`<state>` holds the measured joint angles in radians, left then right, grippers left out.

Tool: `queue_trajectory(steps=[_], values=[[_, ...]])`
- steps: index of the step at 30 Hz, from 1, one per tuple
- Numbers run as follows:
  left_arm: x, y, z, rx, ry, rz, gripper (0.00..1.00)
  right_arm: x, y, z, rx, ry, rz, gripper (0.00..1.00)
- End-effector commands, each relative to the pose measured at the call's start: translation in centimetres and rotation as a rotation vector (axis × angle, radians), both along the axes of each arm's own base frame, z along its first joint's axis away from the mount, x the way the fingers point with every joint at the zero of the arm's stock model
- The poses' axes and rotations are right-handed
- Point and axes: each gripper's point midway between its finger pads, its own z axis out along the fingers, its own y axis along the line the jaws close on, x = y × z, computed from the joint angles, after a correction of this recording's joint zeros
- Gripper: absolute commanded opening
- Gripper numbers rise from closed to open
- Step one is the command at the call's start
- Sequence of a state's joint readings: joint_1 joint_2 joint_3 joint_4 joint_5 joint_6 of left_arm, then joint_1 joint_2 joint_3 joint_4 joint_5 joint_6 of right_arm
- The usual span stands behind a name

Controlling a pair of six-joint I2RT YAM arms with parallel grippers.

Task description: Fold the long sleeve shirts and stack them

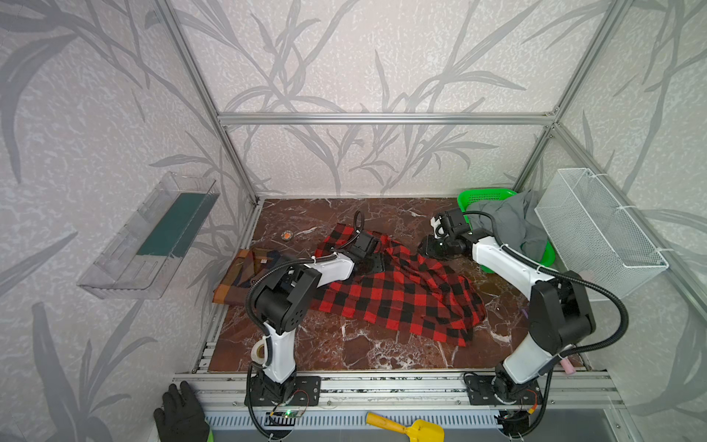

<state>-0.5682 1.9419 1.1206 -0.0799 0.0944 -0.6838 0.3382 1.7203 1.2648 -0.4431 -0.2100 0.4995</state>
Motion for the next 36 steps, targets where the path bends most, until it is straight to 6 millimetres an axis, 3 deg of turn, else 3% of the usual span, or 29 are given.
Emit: queue_trajectory(steps=[1,3,7,10,21,26,29,34,36], values=[[-9.2,5.8,-9.4,0.223,0.389,0.027,0.68,1.2,-2.1,-1.7,-0.056,0.043,-0.044,0.49],[-9.4,5.9,-9.4,0.226,0.386,0.027,0.68,1.9,-3.2,-2.5,-0.073,0.033,-0.082,0.5],[-9.5,6.0,-9.3,0.223,0.383,0.028,0.68,2.5,-4.0,-4.3,0.091,0.102,-0.133,0.52],[-9.6,5.9,-9.4,0.217,0.387,0.028,0.68,3.0,-4.7,-4.7,0.081,0.102,-0.149,0.53],[-9.6,5.8,-9.5,0.208,0.385,0.032,0.67,0.9,2.3,-5.5,0.452,0.209,-0.101,0.64],[-9.8,5.9,-9.4,0.206,0.383,0.037,0.67,1.1,3.8,-6.6,0.483,0.245,-0.092,0.64],[-10.1,6.2,-9.5,0.209,0.384,0.037,0.67,1.5,3.8,-6.6,0.464,0.229,-0.097,0.54],[-10.4,6.4,-9.9,0.21,0.392,0.042,0.67,2.2,3.2,-5.4,0.422,0.181,-0.096,0.18],[-10.5,6.5,-9.9,0.213,0.392,0.044,0.67,2.8,2.9,-4.0,0.409,0.137,-0.094,0.09]])
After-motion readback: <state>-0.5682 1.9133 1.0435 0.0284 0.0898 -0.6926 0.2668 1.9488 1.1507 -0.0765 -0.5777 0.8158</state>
